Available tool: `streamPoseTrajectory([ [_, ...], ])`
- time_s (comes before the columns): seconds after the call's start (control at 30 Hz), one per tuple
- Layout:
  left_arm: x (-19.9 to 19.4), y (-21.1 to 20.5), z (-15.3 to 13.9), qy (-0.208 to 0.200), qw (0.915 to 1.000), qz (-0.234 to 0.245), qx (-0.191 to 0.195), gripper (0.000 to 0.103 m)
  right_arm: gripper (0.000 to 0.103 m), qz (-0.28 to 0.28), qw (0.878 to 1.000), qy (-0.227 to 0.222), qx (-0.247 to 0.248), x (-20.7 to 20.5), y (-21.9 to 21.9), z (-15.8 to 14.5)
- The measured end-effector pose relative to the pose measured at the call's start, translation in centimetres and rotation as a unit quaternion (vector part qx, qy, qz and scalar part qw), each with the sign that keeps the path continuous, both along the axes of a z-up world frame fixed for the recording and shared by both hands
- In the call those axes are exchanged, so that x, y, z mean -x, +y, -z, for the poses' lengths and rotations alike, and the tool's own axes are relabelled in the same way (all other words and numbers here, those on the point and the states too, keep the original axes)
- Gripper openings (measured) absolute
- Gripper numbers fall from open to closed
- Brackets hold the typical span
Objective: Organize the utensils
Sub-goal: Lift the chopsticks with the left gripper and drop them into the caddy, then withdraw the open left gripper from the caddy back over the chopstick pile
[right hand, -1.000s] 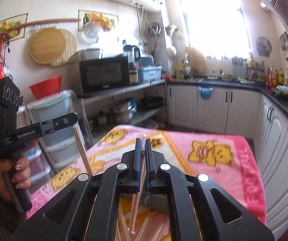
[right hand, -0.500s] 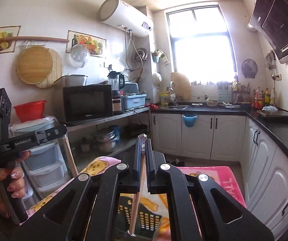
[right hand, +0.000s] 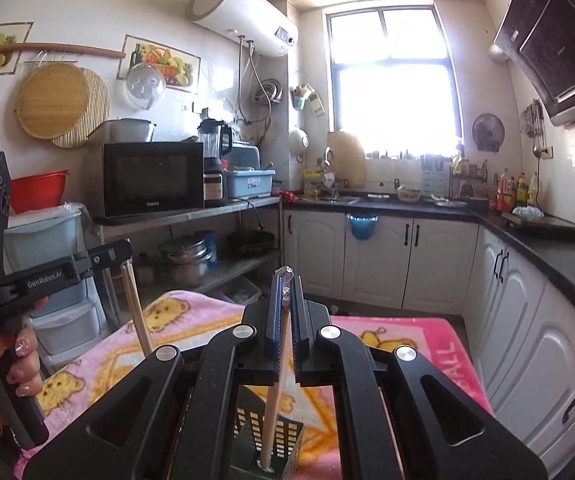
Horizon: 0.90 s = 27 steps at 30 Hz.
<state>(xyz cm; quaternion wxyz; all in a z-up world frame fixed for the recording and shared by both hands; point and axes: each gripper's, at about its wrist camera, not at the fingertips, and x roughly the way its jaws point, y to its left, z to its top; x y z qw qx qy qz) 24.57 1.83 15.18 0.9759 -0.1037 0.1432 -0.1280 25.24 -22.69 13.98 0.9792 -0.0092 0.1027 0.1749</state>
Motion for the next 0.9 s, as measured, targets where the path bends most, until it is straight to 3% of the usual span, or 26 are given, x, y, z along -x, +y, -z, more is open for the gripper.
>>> streamPoseTrajectory([
  [0.3, -0.4, -0.5, 2.5, 0.025, 0.9996, 0.009, -0.007, 0.002, 0.006, 0.01, 1.0, 0.025, -0.01, -0.1, -0.2, 2.0],
  [0.5, -0.3, -0.8, 3.8, 0.04, 0.999, 0.01, -0.017, 0.003, 0.017, 0.017, 0.999, 0.045, -0.022, 0.0, -0.8, 3.1],
  [0.67, -0.1, -0.2, 4.7, 0.053, 0.9985, 0.004, -0.013, 0.017, 0.029, 0.022, 0.998, 0.058, -0.031, 0.5, -1.5, 3.8],
  [0.9, 0.8, 0.5, 5.0, 0.059, 0.9982, -0.009, -0.008, 0.046, 0.044, 0.027, 0.997, 0.068, -0.028, 1.5, -1.9, 4.4],
])
